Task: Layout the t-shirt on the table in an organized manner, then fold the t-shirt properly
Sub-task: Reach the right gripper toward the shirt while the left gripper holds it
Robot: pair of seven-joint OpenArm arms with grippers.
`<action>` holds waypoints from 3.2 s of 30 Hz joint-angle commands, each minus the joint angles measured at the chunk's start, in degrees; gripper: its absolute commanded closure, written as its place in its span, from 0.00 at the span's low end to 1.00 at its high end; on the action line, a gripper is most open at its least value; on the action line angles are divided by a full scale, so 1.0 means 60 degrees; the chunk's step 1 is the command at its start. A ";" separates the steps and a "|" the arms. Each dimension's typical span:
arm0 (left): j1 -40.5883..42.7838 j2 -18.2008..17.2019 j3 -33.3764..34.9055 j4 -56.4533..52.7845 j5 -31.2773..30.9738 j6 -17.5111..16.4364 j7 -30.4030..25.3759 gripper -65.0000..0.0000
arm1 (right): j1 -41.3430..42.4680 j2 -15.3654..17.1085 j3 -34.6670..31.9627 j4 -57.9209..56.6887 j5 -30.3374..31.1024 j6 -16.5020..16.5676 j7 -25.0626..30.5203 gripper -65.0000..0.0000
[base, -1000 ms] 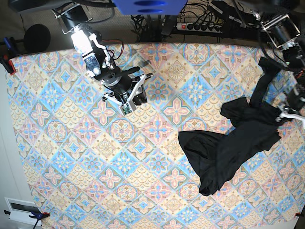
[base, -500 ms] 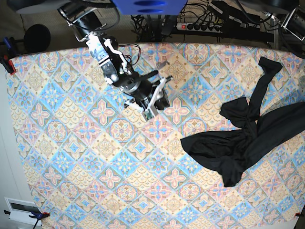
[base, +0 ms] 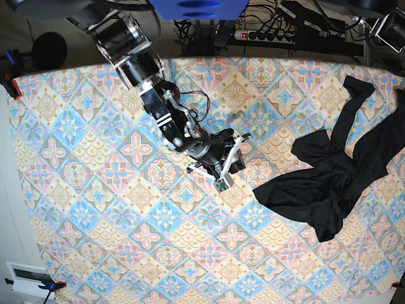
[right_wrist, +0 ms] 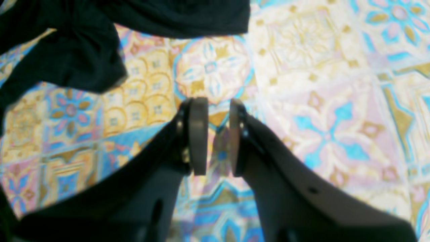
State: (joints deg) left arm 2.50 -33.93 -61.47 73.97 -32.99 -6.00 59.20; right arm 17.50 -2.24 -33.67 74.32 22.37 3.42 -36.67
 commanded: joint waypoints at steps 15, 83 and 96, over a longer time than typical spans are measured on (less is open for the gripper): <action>0.1290 0.0417 0.1564 0.1905 -0.2113 -0.0077 -0.0116 0.59 | 0.2864 -0.0982 -0.1297 -0.2871 0.0001 0.0067 0.0770 0.63; -0.3531 0.6571 1.1908 0.1788 0.3382 -0.0751 -0.0482 1.00 | -0.0623 0.3414 0.2952 0.1876 0.0059 0.0067 0.0404 0.67; -0.2783 0.4740 1.3212 0.2740 0.2737 -0.0692 -0.0467 0.83 | -0.1180 0.3795 0.2835 0.2726 0.0059 0.0097 0.0199 0.67</action>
State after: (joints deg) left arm -12.78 -5.87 18.00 88.99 -16.21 -9.96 57.63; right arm 9.39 20.03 -16.88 89.65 22.55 4.12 -36.32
